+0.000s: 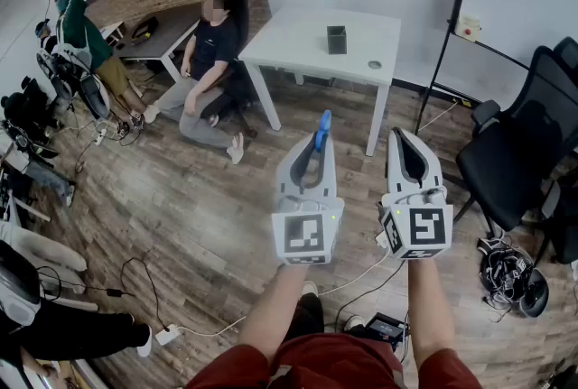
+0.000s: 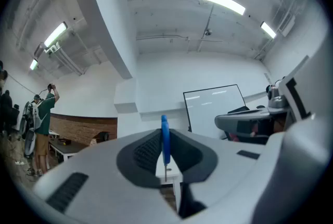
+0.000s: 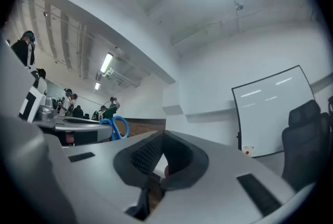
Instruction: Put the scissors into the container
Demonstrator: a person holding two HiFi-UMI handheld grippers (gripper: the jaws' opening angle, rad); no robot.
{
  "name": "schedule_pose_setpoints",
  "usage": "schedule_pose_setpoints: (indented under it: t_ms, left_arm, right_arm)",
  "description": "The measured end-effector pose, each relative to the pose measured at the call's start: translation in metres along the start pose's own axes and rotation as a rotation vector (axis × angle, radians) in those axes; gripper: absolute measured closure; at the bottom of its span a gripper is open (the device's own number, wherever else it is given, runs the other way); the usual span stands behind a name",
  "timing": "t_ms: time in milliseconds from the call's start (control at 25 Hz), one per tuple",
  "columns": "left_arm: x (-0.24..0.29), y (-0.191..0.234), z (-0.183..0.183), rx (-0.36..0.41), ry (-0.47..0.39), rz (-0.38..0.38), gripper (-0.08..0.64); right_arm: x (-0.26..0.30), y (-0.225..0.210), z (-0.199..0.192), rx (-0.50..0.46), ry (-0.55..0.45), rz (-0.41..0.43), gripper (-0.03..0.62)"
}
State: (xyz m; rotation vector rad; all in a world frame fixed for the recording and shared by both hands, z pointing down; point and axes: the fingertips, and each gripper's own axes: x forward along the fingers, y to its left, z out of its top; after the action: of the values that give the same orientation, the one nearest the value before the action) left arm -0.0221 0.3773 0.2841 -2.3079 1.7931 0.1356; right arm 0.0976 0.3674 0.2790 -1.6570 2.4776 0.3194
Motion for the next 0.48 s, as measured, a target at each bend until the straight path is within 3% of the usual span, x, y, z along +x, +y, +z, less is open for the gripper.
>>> schedule_pose_setpoints:
  t_ms: [240, 480]
  left_arm:
    - [-0.052, -0.061, 0.013, 0.047, 0.01, 0.009, 0.512]
    - [-0.086, -0.07, 0.021, 0.047, 0.015, 0.018, 0.512]
  right_arm:
    - [-0.073, -0.015, 0.013, 0.023, 0.017, 0.008, 0.584]
    - [-0.104, 0.0, 0.023, 0.031, 0.016, 0.014, 0.584]
